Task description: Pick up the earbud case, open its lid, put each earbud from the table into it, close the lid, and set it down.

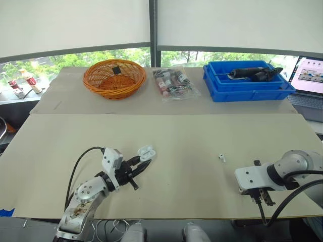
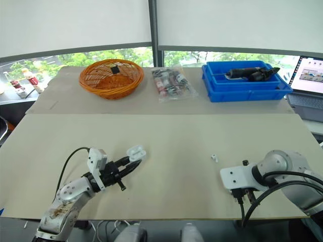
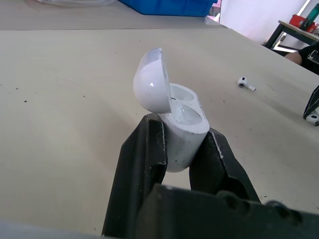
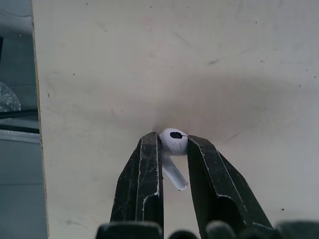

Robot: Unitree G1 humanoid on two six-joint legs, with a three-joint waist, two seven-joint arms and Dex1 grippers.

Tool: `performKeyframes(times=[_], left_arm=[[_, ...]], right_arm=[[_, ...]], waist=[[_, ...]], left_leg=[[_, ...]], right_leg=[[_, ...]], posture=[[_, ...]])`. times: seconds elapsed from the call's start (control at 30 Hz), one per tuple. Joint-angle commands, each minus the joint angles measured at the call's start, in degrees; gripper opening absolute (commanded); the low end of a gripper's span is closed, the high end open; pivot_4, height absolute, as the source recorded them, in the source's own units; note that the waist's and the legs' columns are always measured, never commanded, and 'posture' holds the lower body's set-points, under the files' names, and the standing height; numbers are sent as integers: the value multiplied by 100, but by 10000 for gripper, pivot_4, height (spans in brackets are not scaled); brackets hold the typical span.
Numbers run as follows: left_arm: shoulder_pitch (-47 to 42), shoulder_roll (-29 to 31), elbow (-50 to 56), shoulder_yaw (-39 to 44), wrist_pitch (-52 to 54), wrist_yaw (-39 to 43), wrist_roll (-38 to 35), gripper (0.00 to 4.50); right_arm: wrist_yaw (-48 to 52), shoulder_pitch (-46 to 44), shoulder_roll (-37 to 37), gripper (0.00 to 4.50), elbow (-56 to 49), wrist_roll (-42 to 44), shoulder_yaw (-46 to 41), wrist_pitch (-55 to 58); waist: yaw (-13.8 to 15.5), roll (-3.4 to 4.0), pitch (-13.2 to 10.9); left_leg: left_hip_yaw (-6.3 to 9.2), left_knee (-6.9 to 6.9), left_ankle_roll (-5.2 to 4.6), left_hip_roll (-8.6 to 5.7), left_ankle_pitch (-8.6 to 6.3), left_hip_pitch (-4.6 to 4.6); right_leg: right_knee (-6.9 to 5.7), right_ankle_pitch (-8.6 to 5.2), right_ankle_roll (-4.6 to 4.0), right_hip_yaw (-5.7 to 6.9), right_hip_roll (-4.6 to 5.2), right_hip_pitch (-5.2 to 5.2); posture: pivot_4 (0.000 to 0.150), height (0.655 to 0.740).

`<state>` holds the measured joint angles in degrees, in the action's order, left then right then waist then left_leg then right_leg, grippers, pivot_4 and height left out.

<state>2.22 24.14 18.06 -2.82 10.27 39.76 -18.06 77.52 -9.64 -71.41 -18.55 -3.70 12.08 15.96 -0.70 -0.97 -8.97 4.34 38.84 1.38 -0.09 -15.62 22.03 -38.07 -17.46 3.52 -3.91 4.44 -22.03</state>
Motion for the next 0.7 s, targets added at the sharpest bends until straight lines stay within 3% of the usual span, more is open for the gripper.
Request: performKeyframes(times=[0.03, 0.13, 0.2, 0.4, 0.53, 0.6, 0.7], left_arm=[[-89, -2, 140, -10, -58, 33, -47, 6095], [-156, -16, 99, 2, -87, 47, -54, 6095], [-262, -69, 50, 5, -134, 33, -60, 6095], [-579, -305, -50, -38, -162, -63, -38, 6096], [-736, -486, -40, -87, -128, -210, -25, 6096], [-841, -635, -21, -129, -96, -346, -10, 6096], [-983, -805, 9, -166, -68, -507, 18, 6096]], right_arm=[[77, -125, 28, 3612, -371, 502, -481, 516], [69, -297, 95, 3611, -718, 1081, -829, 1195], [-195, -736, 548, 3611, -1101, 1877, -1097, 2153], [-2136, -1888, 2899, 3610, -1523, 3346, -1676, 4211], [-3522, -2090, 4563, 3609, -1546, 3746, -2027, 4367], [-4248, -1924, 5664, 3608, -1544, 3908, -2096, 3928], [-4968, -1697, 6642, 3608, -1587, 3963, -1981, 3705]], waist=[[1, 4, -2], [3, 9, -4], [-7, 8, -4], [3, 4, -5], [41, 4, -5], [25, 4, -5], [6, 6, -4]], left_leg=[[1, 0, 0, 0, 0, 1], [4, -2, 0, 1, 0, 8], [6, -2, 0, 2, 0, 9], [12, -3, 0, 1, 0, 15], [21, 3, 1, -6, 1, 27], [21, 4, 1, -6, 1, 26], [23, -1, 4, -5, 3, 27]], right_leg=[[-1, 0, 0, 0, 0, -2], [-2, 0, 0, 0, -2, -11], [-1, 0, 0, 1, -2, -11], [-3, 0, -1, 6, -4, -14], [-7, 1, 1, 7, 3, -25], [-11, 2, 1, 6, 3, -28], [-34, 2, 1, 6, 1, -40]], posture=[[1500, 7400], [1500, 7400], [1500, 7400], [1500, 7400], [1500, 7400], [1500, 7400], [1500, 7400]])
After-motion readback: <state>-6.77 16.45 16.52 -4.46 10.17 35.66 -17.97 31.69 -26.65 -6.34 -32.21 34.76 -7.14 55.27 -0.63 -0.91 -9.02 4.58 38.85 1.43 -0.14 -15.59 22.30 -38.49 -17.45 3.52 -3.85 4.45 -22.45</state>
